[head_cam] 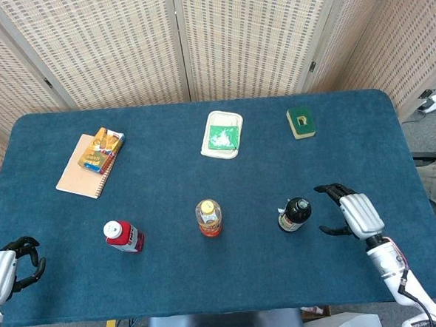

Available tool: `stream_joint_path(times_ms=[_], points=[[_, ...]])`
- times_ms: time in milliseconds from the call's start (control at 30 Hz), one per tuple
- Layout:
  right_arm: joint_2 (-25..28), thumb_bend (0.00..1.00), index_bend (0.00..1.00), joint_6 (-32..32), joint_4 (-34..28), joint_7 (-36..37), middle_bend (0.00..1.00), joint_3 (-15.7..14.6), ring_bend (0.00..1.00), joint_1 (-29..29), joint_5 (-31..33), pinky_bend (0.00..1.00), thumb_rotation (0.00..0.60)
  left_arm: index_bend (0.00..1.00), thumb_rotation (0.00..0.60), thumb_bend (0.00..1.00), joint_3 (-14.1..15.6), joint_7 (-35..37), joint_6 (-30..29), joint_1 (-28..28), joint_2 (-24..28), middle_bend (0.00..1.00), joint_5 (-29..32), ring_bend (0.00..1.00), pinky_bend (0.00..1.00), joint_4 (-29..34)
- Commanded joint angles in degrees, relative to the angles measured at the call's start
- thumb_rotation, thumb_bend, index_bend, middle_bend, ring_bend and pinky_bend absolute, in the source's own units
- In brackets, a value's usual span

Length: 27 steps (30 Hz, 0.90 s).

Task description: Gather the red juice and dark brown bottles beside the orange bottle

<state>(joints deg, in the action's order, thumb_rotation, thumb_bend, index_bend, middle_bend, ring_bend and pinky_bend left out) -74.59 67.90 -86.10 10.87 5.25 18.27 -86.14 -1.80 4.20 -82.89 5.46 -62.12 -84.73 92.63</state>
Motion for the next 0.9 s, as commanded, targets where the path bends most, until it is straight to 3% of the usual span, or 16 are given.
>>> stream_joint_path(times_ms=[33, 567, 900], points=[[-1.39, 0.12, 0.23, -0.23, 1.35, 1.34, 0.26, -0.09, 0.18, 0.84, -0.53, 0.35, 0.600, 0.34, 0.600, 0.37, 0.10, 0.56, 0.14, -0.01, 0.18, 0.39, -0.08, 0.45, 0.74, 0.23], [-7.04, 0.12, 0.23, -0.97, 6.26, 9.03, 0.28, -0.77, 0.18, 3.22, -1.28, 0.35, 0.600, 0.35, 0.600, 0.37, 0.40, 2.41, 0.27, -0.03, 0.77, 0.40, -0.72, 0.45, 0.74, 0.62], [-11.28, 0.12, 0.24, 0.33, 11.51, 12.70, 0.35, -0.67, 0.23, 4.19, -1.84, 0.36, 0.600, 0.35, 0.600, 0.37, 0.41, 2.85, 0.14, -0.14, 1.07, 0.40, -0.75, 0.45, 0.74, 0.88]])
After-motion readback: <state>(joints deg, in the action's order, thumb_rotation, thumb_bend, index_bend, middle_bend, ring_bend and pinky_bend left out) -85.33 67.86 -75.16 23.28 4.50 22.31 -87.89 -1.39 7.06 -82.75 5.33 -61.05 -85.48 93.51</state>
